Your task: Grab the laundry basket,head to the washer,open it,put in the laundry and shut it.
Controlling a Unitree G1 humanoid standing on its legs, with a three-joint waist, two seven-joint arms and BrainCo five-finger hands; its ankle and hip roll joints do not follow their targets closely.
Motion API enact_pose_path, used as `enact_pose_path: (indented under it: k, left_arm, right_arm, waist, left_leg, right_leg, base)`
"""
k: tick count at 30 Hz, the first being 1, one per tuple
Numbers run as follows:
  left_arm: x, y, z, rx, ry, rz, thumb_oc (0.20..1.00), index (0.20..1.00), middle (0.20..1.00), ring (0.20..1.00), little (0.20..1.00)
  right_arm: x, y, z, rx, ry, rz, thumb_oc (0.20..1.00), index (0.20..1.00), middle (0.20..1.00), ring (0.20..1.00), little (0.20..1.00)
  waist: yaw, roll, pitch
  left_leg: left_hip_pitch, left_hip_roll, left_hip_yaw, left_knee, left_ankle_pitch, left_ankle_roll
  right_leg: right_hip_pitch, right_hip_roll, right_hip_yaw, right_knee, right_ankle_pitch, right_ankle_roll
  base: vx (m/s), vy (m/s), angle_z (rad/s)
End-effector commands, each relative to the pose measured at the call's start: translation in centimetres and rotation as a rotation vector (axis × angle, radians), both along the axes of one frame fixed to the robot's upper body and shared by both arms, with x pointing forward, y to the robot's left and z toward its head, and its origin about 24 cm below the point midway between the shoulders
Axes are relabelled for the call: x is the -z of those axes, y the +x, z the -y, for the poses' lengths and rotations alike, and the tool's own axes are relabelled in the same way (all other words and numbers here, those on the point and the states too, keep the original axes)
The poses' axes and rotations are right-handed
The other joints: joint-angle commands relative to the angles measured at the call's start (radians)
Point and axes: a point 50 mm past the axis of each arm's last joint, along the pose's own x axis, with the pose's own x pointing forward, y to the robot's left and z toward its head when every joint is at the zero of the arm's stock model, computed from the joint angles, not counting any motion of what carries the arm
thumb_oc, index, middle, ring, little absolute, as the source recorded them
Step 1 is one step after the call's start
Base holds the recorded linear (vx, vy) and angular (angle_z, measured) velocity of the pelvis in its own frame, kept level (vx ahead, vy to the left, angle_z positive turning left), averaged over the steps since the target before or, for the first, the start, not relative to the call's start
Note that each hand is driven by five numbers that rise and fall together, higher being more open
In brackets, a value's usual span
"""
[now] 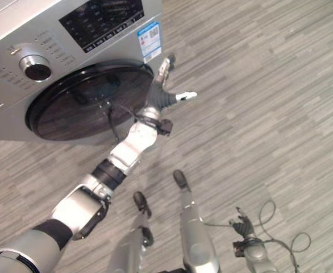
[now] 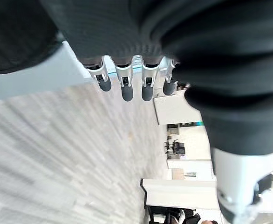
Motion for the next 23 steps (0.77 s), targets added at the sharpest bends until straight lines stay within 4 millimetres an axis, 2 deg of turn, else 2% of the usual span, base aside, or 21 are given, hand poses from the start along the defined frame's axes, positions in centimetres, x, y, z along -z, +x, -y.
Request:
enact_pose_path:
  k: [1,5,6,7,8,9,13,14,15,16,17,18,19,20,23]
  left_arm:
    - [-3.3,-0.8,-0.4,0.059,-0.185,0.107,1.000,1.000,1.000,1.000,1.000]
    - [-1.7,-1.9,-0.8,0.138,-0.234,0.083,1.000,1.000,1.000,1.000,1.000]
    - [-0.9,-2.3,-1.0,0.163,-0.250,0.060,1.000,1.000,1.000,1.000,1.000]
    - [0.9,-3.2,-1.7,0.218,-0.271,0.023,1.000,1.000,1.000,1.000,1.000]
    - [0.9,-3.2,-1.7,0.218,-0.271,0.023,1.000,1.000,1.000,1.000,1.000]
    - [2.1,-3.6,-2.1,0.242,-0.273,-0.007,1.000,1.000,1.000,1.000,1.000]
    - [7.4,-5.0,-4.5,0.257,-0.215,-0.162,1.000,1.000,1.000,1.000,1.000]
    - [9.3,-5.5,-5.2,0.252,-0.190,-0.223,1.000,1.000,1.000,1.000,1.000]
    - [12.4,-6.2,-7.0,0.198,-0.166,-0.329,1.000,1.000,1.000,1.000,1.000]
    - [13.5,-6.6,-7.7,0.177,-0.146,-0.364,1.000,1.000,1.000,1.000,1.000]
    - [15.7,-7.2,-9.1,0.117,-0.127,-0.439,1.000,1.000,1.000,1.000,1.000]
    - [15.7,-7.2,-9.1,0.117,-0.127,-0.439,1.000,1.000,1.000,1.000,1.000]
    - [18.1,-8.3,-10.5,0.074,-0.097,-0.525,1.000,1.000,1.000,1.000,1.000]
    - [19.6,-9.0,-11.8,0.019,-0.078,-0.579,1.000,1.000,1.000,1.000,1.000]
    - [22.9,-10.8,-14.3,-0.087,-0.082,-0.717,1.000,1.000,1.000,1.000,1.000]
  right_arm:
    - [-0.1,-2.0,3.2,0.081,-0.065,-0.044,1.000,1.000,1.000,1.000,1.000]
    - [0.8,-3.2,3.5,0.142,-0.051,-0.097,1.000,1.000,1.000,1.000,1.000]
    - [1.1,-3.7,3.5,0.160,-0.045,-0.120,1.000,1.000,1.000,1.000,1.000]
    - [1.7,-4.8,3.9,0.214,-0.042,-0.170,1.000,1.000,1.000,1.000,1.000]
    - [1.7,-4.8,3.9,0.214,-0.042,-0.170,1.000,1.000,1.000,1.000,1.000]
    - [2.0,-5.3,3.9,0.225,-0.037,-0.196,1.000,1.000,1.000,1.000,1.000]
    - [2.8,-6.9,4.2,0.294,-0.007,-0.263,1.000,1.000,1.000,1.000,1.000]
    - [2.8,-6.9,4.3,0.317,0.007,-0.260,1.000,1.000,1.000,1.000,1.000]
    - [2.9,-7.1,4.3,0.364,0.046,-0.258,1.000,1.000,1.000,1.000,1.000]
    - [3.0,-7.5,4.3,0.385,0.062,-0.267,1.000,1.000,1.000,1.000,1.000]
    - [3.2,-7.7,4.0,0.405,0.090,-0.267,1.000,1.000,1.000,1.000,1.000]
    - [3.2,-7.7,4.0,0.405,0.090,-0.267,1.000,1.000,1.000,1.000,1.000]
    - [3.5,-8.4,3.9,0.419,0.107,-0.294,1.000,1.000,1.000,1.000,1.000]
    - [3.7,-8.6,3.8,0.424,0.117,-0.304,1.000,1.000,1.000,1.000,1.000]
    - [4.0,-9.6,3.7,0.441,0.126,-0.344,1.000,1.000,1.000,1.000,1.000]
  waist:
    - [-0.011,0.016,-0.030]
    - [0.013,0.027,-0.051]
    - [0.024,0.031,-0.066]
    - [0.044,0.044,-0.091]
    - [0.044,0.044,-0.091]
    - [0.054,0.050,-0.104]
    - [0.095,0.055,-0.153]
    - [0.104,0.056,-0.168]
    - [0.128,0.058,-0.199]
    - [0.137,0.055,-0.211]
    - [0.148,0.054,-0.230]
    - [0.148,0.054,-0.230]
    - [0.163,0.048,-0.261]
    - [0.169,0.047,-0.277]
    - [0.191,0.039,-0.313]
  left_leg:
    - [-0.007,0.010,-0.035,0.080,0.024,-0.028]
    - [0.015,0.009,-0.054,0.099,0.015,-0.030]
    - [0.024,0.009,-0.062,0.103,0.013,-0.031]
    - [0.056,0.005,-0.075,0.114,0.000,-0.031]
    - [0.056,0.005,-0.075,0.114,0.000,-0.031]
    - [0.077,0.005,-0.073,0.119,-0.008,-0.030]
    - [0.155,0.004,-0.089,0.159,-0.045,-0.023]
    - [0.174,0.003,-0.093,0.171,-0.056,-0.020]
    - [0.205,0.000,-0.104,0.171,-0.069,-0.016]
    - [0.224,-0.001,-0.111,0.168,-0.078,-0.013]
    - [0.243,-0.003,-0.119,0.159,-0.083,-0.011]
    - [0.244,-0.003,-0.119,0.158,-0.083,-0.011]
    - [0.272,-0.008,-0.131,0.137,-0.092,-0.006]
    - [0.285,-0.012,-0.137,0.120,-0.091,-0.004]
    - [0.316,-0.028,-0.163,0.089,-0.097,0.003]
  right_leg:
    - [0.022,0.041,-0.039,0.048,-0.058,-0.009]
    - [0.057,0.027,-0.063,0.054,-0.074,-0.012]
    - [0.067,0.022,-0.072,0.057,-0.079,-0.015]
    - [0.107,0.007,-0.102,0.064,-0.095,-0.015]
    - [0.108,0.007,-0.102,0.064,-0.095,-0.015]
    - [0.128,0.002,-0.115,0.067,-0.103,-0.015]
    - [0.231,-0.010,-0.165,0.076,-0.132,-0.019]
    - [0.258,-0.014,-0.172,0.078,-0.141,-0.021]
    - [0.300,-0.015,-0.191,0.082,-0.156,-0.022]
    - [0.323,-0.016,-0.199,0.082,-0.161,-0.022]
    - [0.345,-0.021,-0.206,0.081,-0.166,-0.020]
    - [0.346,-0.021,-0.206,0.081,-0.166,-0.020]
    - [0.374,-0.024,-0.219,0.080,-0.175,-0.016]
    - [0.384,-0.027,-0.225,0.079,-0.177,-0.012]
    - [0.421,-0.041,-0.253,0.070,-0.180,-0.002]
  base:
    - [0.02,-0.033,-0.04]
    - [0.04,-0.043,0.06]
    - [0.10,-0.055,0.25]
    - [0.09,-0.036,0.39]
    - [0.10,-0.009,0.44]
    - [0.06,0.023,0.72]
    - [0.09,0.042,0.65]
    - [0.11,0.121,0.48]
    - [0.12,0.120,0.33]
    - [0.12,0.148,0.31]
    - [0.06,0.077,0.22]
    - [0.09,0.106,0.20]
    - [0.08,0.097,0.13]
    - [0.10,0.144,0.13]
    - [0.06,0.129,0.25]
